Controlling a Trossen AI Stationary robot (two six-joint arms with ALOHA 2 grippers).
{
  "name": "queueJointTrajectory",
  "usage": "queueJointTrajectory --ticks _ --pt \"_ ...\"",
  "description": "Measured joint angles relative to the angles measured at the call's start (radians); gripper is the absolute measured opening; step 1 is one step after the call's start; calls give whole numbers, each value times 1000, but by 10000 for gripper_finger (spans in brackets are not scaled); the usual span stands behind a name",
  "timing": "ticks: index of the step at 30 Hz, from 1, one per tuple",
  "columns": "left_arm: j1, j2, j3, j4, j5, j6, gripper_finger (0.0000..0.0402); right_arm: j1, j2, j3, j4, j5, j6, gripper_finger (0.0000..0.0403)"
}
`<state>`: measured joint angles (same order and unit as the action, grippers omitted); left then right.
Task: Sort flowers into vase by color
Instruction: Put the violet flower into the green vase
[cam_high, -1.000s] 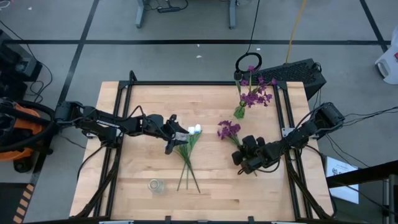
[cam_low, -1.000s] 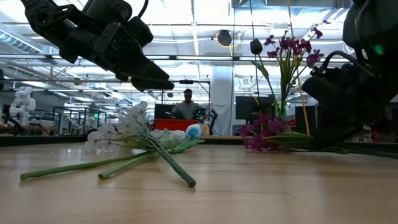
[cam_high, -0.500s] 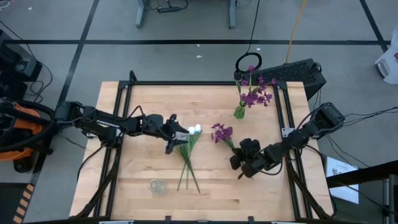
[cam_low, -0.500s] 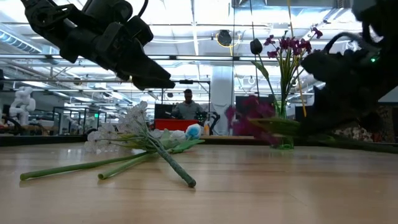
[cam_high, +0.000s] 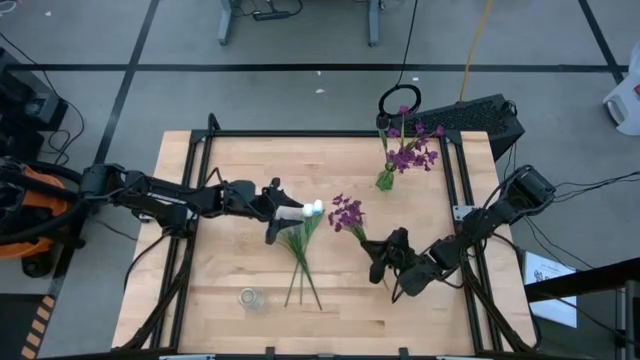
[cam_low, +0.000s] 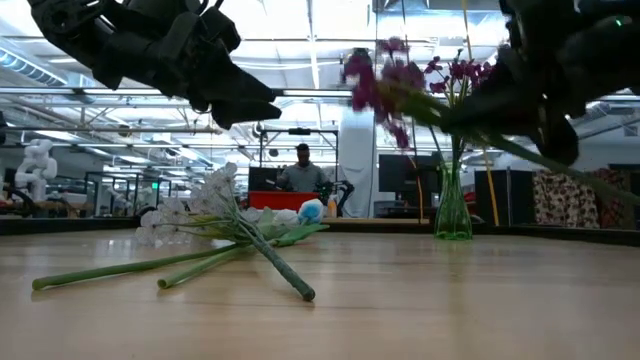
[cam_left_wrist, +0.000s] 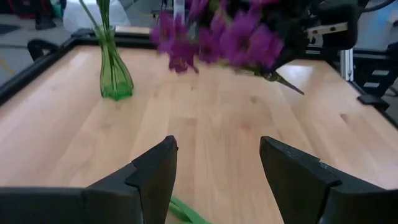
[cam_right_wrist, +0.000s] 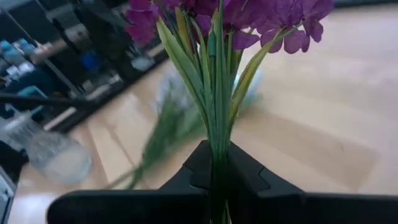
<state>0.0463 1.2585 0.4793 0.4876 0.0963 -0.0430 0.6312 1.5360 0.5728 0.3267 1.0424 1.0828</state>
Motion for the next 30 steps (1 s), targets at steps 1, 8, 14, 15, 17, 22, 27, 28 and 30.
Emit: queueJointTrajectory --ticks 1,8,14,15,17,22,27,28,30 --pt "0 -2 0 3 0 -4 235 -1 0 0 37 15 -42 16" --pt "-1 -3 0 5 0 -4 235 -54 0 0 303 59 -364 16" --pt "-1 -3 0 4 1 -5 235 -133 0 0 525 -18 -613 16" --pt "-1 -3 0 5 1 -5 235 -150 0 0 559 -41 -652 16" --pt "-3 -3 0 5 1 -5 235 -184 0 0 623 -99 -726 16" --pt "-23 -3 0 63 20 -45 235 -267 0 0 743 -223 -862 16" --pt "-62 -3 0 167 75 -57 235 -331 0 0 802 -315 -908 16" --pt "-70 -3 0 182 78 -57 235 -340 0 0 816 -327 -918 16" --pt "-79 -3 0 205 79 -56 235 -354 0 0 846 -343 -945 16"
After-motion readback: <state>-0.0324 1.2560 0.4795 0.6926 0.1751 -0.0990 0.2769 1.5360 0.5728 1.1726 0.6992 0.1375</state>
